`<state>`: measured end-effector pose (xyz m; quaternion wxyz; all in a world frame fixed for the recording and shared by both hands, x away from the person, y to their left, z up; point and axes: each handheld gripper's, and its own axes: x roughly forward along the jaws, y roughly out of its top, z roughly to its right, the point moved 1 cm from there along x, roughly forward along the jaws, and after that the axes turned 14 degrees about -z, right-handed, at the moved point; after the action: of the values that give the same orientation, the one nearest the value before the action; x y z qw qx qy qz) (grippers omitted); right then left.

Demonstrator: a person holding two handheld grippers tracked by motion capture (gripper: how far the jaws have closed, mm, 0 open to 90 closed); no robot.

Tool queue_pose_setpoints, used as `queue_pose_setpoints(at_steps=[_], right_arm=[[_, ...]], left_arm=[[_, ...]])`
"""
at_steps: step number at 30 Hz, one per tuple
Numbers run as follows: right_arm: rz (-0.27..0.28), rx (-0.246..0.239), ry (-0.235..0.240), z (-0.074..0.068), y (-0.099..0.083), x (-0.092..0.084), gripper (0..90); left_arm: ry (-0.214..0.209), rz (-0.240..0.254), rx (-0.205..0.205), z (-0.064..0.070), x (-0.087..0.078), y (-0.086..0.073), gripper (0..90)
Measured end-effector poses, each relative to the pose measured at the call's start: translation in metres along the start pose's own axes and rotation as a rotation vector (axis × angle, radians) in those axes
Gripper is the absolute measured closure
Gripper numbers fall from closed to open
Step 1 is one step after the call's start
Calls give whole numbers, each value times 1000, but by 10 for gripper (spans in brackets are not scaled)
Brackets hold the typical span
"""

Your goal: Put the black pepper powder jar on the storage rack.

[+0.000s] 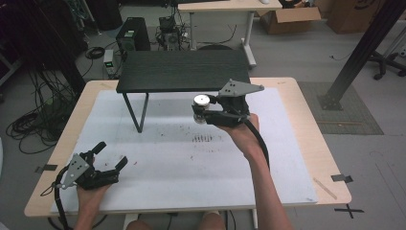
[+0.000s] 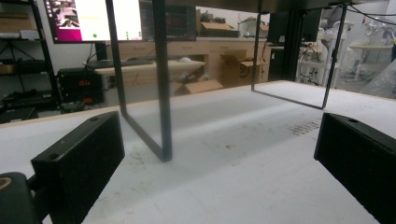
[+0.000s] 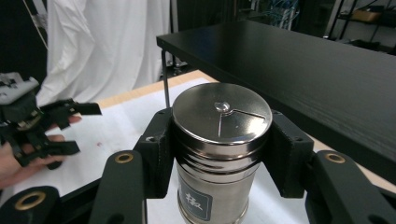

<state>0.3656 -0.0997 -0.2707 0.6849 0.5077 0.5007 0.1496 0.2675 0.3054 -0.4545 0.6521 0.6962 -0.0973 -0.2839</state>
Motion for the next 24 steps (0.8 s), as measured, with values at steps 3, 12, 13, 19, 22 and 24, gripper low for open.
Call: queue_pose_setpoints(at_steps=[3,12,13,19,22,24], right_arm=[[-13,-1,-4,1,7,0,493],[-20,-8,-1,6,32,-1,493],[-19,-10,-5,6,34,0,493],[-30,-21,-1,9,48,2,493],[-37,-24,-7,12,54,4,493],[-36,-23,-6,15,58,5,493]], left_arm=[[1,1,0,0,0,0,21],[-1,0,-2,0,0,0,21],[0,1,-2,0,0,0,21],[-1,1,-2,0,0,0,22],[0,2,-2,0,0,0,21],[0,1,-2,0,0,0,22]])
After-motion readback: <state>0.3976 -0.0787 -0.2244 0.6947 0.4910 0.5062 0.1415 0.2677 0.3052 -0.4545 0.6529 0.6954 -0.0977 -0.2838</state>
